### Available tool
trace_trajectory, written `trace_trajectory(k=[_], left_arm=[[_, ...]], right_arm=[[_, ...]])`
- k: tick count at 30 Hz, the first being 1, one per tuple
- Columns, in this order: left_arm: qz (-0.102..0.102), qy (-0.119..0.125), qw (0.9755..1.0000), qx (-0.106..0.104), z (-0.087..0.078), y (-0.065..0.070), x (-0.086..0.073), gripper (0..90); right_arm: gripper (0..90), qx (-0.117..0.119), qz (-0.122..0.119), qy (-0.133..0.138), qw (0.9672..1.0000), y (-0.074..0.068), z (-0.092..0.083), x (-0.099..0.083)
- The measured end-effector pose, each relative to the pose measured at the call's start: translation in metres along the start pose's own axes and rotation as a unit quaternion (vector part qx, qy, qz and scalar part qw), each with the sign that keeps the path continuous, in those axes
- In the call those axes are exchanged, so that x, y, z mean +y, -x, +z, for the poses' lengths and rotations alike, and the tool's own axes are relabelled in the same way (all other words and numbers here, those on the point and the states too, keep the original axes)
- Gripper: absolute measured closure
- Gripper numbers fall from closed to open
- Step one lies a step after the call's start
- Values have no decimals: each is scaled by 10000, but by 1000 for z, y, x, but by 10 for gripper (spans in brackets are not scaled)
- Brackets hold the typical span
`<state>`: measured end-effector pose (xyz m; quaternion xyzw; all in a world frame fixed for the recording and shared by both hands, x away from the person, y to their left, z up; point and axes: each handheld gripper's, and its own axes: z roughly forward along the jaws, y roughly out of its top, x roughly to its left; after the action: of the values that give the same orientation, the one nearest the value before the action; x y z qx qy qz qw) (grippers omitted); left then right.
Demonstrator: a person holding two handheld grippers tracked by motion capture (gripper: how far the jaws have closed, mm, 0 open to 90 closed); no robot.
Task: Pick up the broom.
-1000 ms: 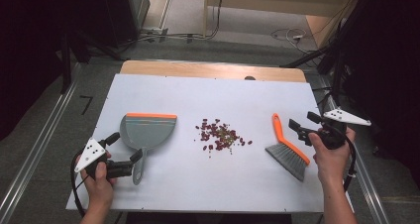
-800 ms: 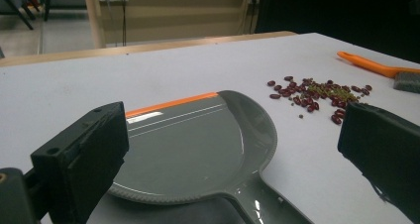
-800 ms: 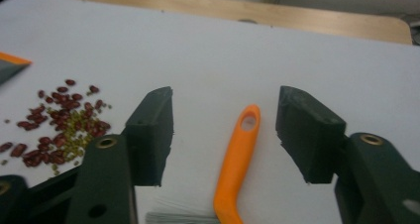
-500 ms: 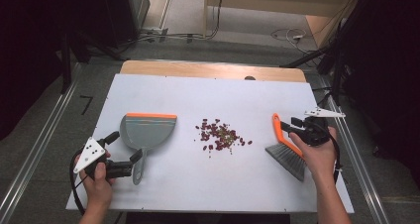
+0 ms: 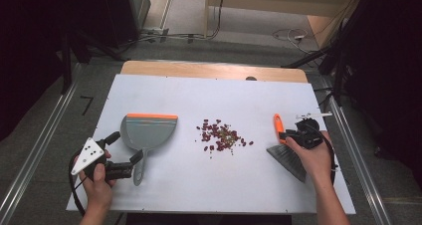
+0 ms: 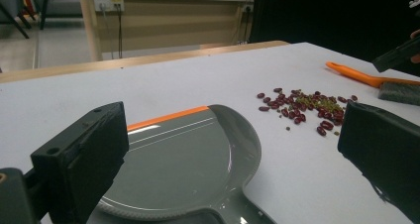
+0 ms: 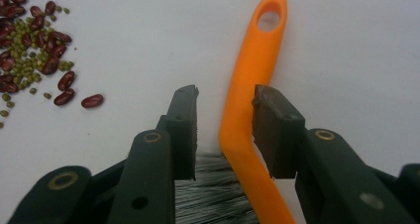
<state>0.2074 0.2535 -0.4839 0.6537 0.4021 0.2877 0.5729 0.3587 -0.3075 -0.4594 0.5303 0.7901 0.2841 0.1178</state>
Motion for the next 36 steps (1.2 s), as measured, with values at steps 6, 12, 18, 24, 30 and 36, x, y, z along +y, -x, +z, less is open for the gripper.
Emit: trace_trajectory(k=[6, 12, 18, 24, 30, 36], left_arm=[[139, -72, 9999, -20, 2, 5, 1, 0], [163, -70, 9998, -27, 3, 6, 1, 0], [156, -67, 9998, -39, 3, 7, 1, 0], [329, -97, 9994, -19, 5, 13, 3, 0], [334, -105, 9994, 2, 7, 16, 4, 0], [264, -86, 9996, 63, 9, 17, 5, 0]], right_arm=[[611, -199, 51, -193, 9996, 0, 8, -2], [611, -303, 94, -353, 9989, 0, 16, -5], [638, -447, 81, -388, 9982, -3, 23, -7], [646, -728, 48, -489, 9961, -9, 26, -6], [664, -687, 198, -530, 9960, -8, 26, -4], [668, -606, 182, -274, 9976, -6, 25, -11]])
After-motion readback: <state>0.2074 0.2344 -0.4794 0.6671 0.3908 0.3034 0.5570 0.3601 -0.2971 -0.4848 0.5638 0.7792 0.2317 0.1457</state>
